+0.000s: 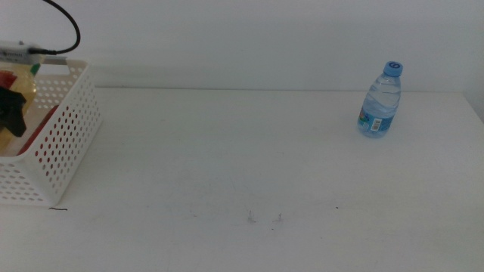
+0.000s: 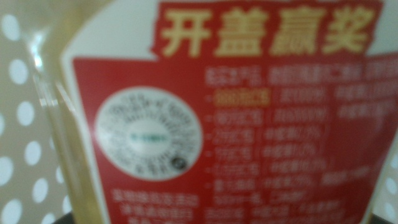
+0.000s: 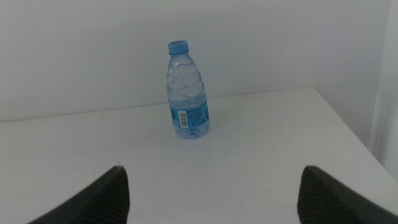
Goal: Use arms to grab the bottles and put them into the dustbin to the left of the table.
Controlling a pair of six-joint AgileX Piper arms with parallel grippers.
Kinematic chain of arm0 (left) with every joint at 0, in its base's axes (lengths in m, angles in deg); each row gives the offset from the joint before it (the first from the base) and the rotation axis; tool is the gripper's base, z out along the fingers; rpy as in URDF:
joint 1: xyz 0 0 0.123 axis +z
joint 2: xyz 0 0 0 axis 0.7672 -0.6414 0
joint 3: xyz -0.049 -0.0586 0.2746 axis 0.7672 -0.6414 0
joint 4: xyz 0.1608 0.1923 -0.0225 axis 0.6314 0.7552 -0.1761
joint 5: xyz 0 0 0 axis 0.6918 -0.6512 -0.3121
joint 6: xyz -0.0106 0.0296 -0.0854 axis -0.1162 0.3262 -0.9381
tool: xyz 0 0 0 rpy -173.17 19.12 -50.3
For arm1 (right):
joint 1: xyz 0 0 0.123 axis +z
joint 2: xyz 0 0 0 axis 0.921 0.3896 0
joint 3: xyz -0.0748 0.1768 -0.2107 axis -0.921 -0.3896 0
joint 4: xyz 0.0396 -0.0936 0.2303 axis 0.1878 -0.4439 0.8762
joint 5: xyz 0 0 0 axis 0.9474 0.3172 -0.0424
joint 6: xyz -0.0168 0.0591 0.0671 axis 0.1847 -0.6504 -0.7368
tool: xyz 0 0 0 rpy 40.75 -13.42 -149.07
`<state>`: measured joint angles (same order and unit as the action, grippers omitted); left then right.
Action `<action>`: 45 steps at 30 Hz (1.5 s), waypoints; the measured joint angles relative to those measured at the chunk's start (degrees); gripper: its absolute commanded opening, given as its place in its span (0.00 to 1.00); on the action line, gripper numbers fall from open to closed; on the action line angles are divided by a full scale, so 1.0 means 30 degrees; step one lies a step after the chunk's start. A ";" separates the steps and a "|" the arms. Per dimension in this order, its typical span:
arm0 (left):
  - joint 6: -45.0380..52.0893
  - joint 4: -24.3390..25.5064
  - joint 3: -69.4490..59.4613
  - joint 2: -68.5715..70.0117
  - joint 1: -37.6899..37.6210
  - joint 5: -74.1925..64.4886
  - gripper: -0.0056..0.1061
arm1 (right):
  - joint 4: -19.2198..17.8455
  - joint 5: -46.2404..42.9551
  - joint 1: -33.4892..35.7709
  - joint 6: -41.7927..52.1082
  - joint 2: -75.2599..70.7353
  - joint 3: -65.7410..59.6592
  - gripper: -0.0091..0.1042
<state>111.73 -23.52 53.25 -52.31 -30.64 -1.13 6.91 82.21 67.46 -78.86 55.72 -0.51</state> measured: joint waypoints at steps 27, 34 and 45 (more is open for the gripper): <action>-0.2043 -0.1968 -0.1400 0.9467 -0.5147 0.1343 0.89 | 0.0000 0.0000 0.0000 0.0000 0.0000 0.0000 0.90; -0.0257 -0.5092 -0.5506 1.5270 -0.8330 0.3397 0.89 | 0.0000 0.0000 0.0000 0.0000 0.0000 0.0000 0.90; 0.0984 -0.7150 -0.6833 1.9086 -0.8924 0.3385 0.89 | 0.0000 0.0000 0.0000 0.0000 0.0000 0.0000 0.90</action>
<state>114.68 -44.97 32.75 4.94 -57.41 9.03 6.91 82.21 67.46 -78.86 55.72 -0.51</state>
